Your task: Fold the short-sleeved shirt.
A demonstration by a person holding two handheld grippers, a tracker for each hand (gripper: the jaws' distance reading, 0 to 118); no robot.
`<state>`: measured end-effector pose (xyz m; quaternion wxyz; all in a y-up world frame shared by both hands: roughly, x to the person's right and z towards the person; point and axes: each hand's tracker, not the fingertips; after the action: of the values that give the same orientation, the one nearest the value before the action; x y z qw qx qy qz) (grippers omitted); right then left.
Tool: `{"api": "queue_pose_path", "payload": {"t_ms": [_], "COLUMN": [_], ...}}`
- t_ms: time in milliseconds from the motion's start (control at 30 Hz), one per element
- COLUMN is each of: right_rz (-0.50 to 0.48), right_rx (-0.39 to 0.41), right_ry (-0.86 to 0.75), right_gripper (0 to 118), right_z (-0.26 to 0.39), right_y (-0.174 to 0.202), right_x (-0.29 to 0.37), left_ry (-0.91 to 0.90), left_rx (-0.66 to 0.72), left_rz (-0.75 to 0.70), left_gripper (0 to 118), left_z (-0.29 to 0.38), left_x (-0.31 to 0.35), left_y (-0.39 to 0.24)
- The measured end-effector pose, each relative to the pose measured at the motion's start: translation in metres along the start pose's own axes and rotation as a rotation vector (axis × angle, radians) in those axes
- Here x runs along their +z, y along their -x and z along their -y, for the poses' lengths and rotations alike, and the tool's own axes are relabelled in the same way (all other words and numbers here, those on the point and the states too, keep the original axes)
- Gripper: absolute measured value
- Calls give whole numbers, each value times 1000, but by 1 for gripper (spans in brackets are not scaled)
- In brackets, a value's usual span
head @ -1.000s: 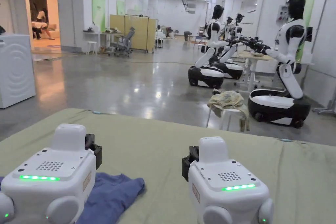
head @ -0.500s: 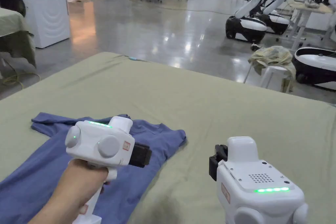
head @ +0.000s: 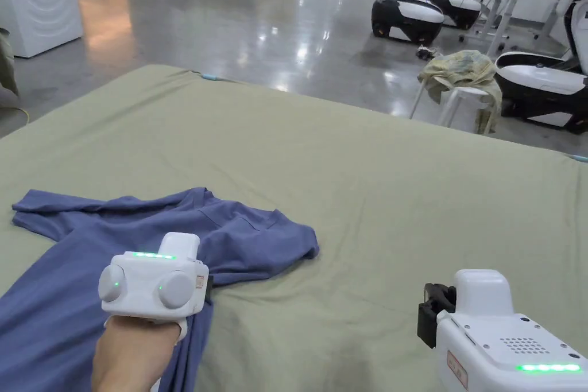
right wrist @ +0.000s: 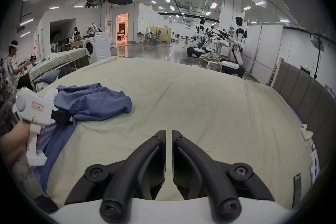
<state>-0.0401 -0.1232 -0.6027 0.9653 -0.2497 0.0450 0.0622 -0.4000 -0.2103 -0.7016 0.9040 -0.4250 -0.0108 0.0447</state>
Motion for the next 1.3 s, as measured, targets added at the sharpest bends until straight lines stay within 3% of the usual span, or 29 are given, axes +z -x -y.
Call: {"api": "queue_pose_path", "payload": {"t_ms": [100, 167, 333, 533, 767, 967, 1067, 1133, 1167, 1200, 1267, 1300], "right_rz": [-8, -6, 48, 165, 316, 388, 395, 388, 377, 368, 339, 316], "right_rx": [-28, -34, -43, -79, -175, -260, -291, -293, -289, -283, -270, -261], "right_ry": [-6, -21, -67, -102, -108, -74, -54, -48, -46, -46, -51, -57], "right_gripper": [8, 8, 8, 8, 8, 8, 8, 8, 8, 8, 8, 8], "right_z": [-4, -6, -7, 8, 37, 71, 83, 88, 88, 87, 77, 75], "right_y": [-5, -13, -55, -130, -229, -288, -301, -302, -300, -297, -285, -278], "right_x": [8, 19, 54, 103, 157, 167, 165, 157, 156, 155, 156, 155], "left_ry": [-29, -79, -154, -236, -245, -5, 75, 61, 27, -21, -100, -161], "left_rx": [-4, 47, -52, -173, -305, -414, -473, -442, -422, -421, -461, -463], "left_rz": [10, 90, 204, 424, 700, 655, 568, 590, 609, 636, 628, 628], "left_gripper": [9, 9, 9, 9, 9, 9, 9, 9, 12, 36, 98, 110], "left_z": [0, -7, -28, -50, -41, 24, 57, 63, 62, 60, 57, 56], "left_x": [15, 32, 75, 119, 143, 71, 37, 35, 41, 49, 70, 85], "left_y": [-6, -16, -91, -233, -403, -494, -510, -508, -502, -497, -483, -470]}}
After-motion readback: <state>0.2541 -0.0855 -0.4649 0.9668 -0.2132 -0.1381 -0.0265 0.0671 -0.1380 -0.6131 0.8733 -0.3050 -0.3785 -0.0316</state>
